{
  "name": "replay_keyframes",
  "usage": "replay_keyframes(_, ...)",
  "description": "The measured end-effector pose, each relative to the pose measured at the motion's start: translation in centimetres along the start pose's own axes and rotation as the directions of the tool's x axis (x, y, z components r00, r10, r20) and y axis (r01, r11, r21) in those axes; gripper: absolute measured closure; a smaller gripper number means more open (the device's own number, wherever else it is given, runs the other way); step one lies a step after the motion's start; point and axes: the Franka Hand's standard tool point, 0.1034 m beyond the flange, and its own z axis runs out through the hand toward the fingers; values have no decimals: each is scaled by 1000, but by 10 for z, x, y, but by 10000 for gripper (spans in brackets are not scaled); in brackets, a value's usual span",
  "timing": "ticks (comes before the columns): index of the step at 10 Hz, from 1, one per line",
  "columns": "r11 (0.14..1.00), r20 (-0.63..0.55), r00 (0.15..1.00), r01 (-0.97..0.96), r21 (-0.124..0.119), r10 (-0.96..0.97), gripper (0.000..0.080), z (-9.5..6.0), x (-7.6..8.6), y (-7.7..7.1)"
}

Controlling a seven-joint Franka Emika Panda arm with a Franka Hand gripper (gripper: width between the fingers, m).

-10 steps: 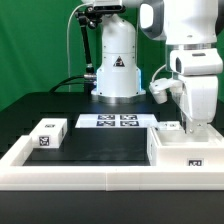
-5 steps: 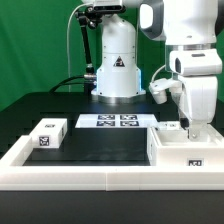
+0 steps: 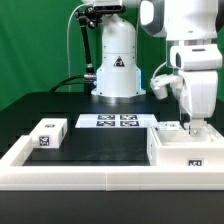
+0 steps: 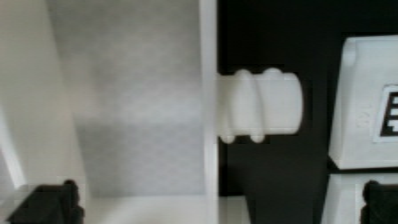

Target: Assemble cabinet

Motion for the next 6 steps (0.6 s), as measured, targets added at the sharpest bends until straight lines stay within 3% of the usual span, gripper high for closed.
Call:
replay_keyframes(2, 1000, 5, 1000, -15, -13, 15, 3, -16, 4, -5)
replay_keyframes(4, 998, 5, 999, -54, -23, 54, 3, -34, 14, -24)
replay_keyframes(6, 998, 7, 998, -67, -15, 67, 3, -33, 15, -30)
